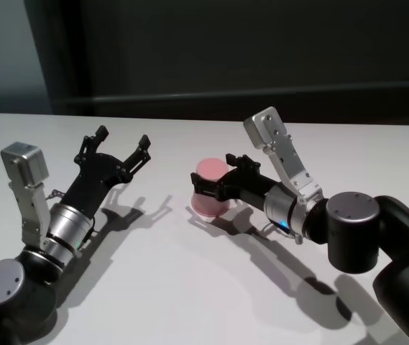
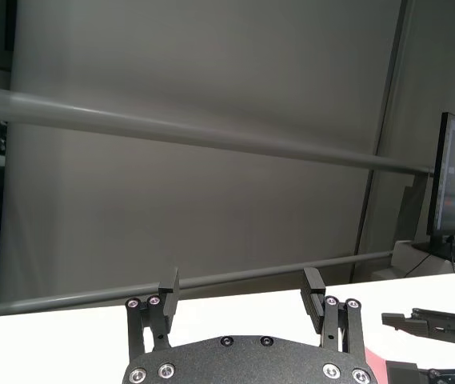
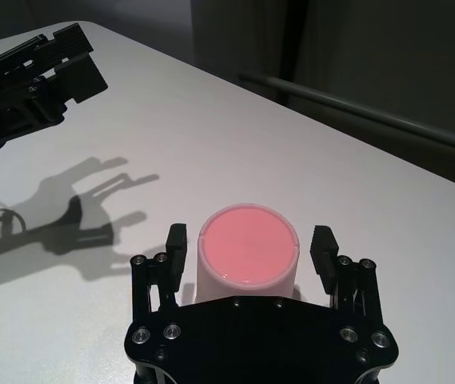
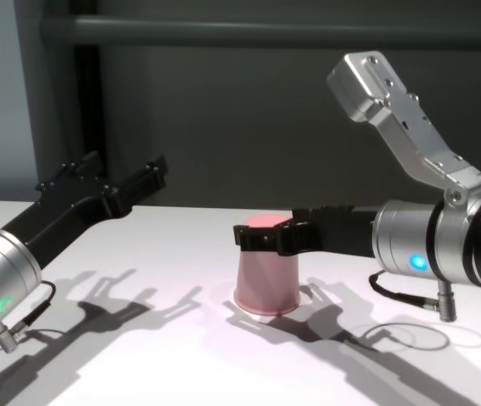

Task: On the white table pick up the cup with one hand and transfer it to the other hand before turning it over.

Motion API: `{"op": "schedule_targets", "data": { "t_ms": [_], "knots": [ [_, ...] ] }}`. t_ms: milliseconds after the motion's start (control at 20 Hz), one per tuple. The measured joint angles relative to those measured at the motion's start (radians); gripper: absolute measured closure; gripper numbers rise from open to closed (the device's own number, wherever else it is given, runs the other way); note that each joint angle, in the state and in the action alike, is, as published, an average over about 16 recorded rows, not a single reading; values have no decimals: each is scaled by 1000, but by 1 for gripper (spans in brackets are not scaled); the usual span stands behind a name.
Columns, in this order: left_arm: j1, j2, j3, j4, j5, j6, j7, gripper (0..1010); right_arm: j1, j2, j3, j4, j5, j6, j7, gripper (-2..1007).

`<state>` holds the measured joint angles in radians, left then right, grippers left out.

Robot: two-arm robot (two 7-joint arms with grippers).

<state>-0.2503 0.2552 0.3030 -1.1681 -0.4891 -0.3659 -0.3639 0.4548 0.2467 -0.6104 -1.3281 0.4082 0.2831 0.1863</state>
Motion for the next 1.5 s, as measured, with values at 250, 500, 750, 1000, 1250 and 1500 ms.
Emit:
{"op": "schedule_targets", "data": {
  "t_ms": [250,500,750,1000,1250,1500],
  "knots": [
    [0,0,0,0,0,0,0,9,-13,0,23,-21,-1,-15,7,37],
    [0,0,0,0,0,0,0,9,-37,10,54,-67,-2,-34,5,5],
    [0,0,0,0,0,0,0,8,-73,27,90,-126,-11,-61,-11,5],
    [0,0,0,0,0,0,0,9,-115,47,129,-176,-27,-104,-35,5],
    [0,0,0,0,0,0,0,9,-159,60,172,-205,-46,-165,-63,5],
    [0,0,0,0,0,0,0,9,-201,62,216,-217,-69,-237,-98,5]
  ]
}}
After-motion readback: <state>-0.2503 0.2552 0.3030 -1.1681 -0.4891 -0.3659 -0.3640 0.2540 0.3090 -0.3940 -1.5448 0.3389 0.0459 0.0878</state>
